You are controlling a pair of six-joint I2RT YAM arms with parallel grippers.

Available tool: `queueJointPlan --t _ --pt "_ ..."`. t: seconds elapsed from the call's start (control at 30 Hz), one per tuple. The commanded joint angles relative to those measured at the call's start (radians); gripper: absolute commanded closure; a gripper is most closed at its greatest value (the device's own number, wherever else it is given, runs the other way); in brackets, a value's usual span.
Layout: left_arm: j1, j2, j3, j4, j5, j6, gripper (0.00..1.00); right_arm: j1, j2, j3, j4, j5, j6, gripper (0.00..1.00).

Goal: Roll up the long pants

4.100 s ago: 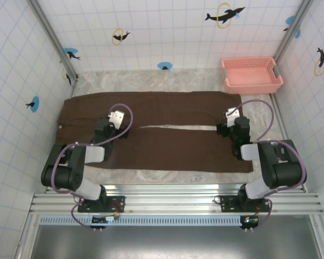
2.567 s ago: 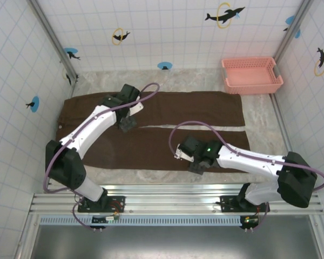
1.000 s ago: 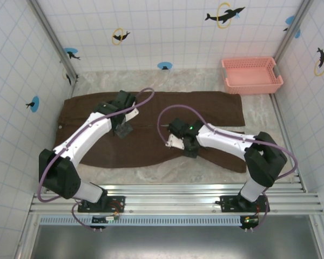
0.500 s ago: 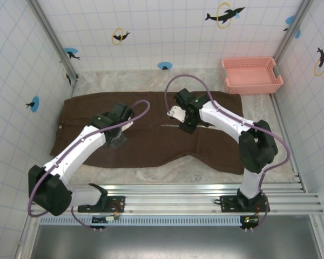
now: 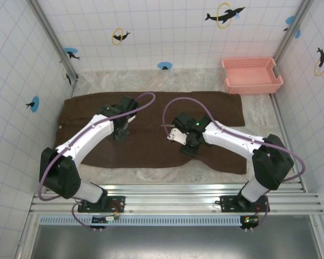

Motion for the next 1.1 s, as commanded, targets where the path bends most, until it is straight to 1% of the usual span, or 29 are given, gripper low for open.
queueJointPlan --t 0.0,0.07,0.27,0.43,0.53,0.6,0.63,0.7,0.73,0.83,0.9,0.97,1.07 --pt "0.006 -0.016 0.002 0.020 0.022 -0.014 0.03 0.013 -0.016 -0.021 -0.005 0.000 0.015 0.32" --pt "0.008 -0.013 -0.003 0.018 0.022 -0.005 0.03 0.022 -0.022 -0.030 -0.020 -0.015 0.017 0.32" --pt "0.020 -0.019 0.002 0.015 0.025 0.014 0.03 0.078 -0.038 -0.071 -0.070 0.072 0.036 0.31" --pt "0.034 -0.024 0.008 0.017 0.044 0.022 0.03 0.098 -0.052 -0.088 -0.102 0.083 0.055 0.32" --pt "0.037 -0.024 0.011 0.017 0.053 0.021 0.03 0.103 -0.051 -0.114 -0.099 0.131 0.061 0.33" --pt "0.037 -0.022 0.011 0.019 0.058 0.022 0.03 0.103 -0.027 -0.131 -0.086 0.171 0.054 0.36" --pt "0.037 -0.021 0.011 0.018 0.059 0.022 0.03 0.102 -0.009 -0.134 -0.078 0.194 0.057 0.38" --pt "0.037 -0.020 0.011 0.013 0.057 0.023 0.03 0.097 0.027 -0.141 -0.061 0.196 0.051 0.44" --pt "0.038 -0.023 0.008 0.012 0.058 0.023 0.03 0.095 0.044 -0.143 -0.048 0.216 0.059 0.51" --pt "0.036 -0.039 -0.004 0.014 0.063 0.023 0.03 0.078 0.088 -0.137 -0.024 0.255 0.071 0.74" --pt "0.038 -0.050 -0.013 0.018 0.066 0.022 0.03 0.057 0.089 -0.137 0.005 0.259 0.070 0.85" --pt "0.040 -0.060 -0.022 0.020 0.073 0.026 0.03 0.026 0.074 -0.133 0.034 0.278 0.074 1.00" --pt "0.041 -0.071 -0.031 0.020 0.086 0.027 0.03 -0.048 0.036 -0.098 0.041 0.293 0.079 1.00"
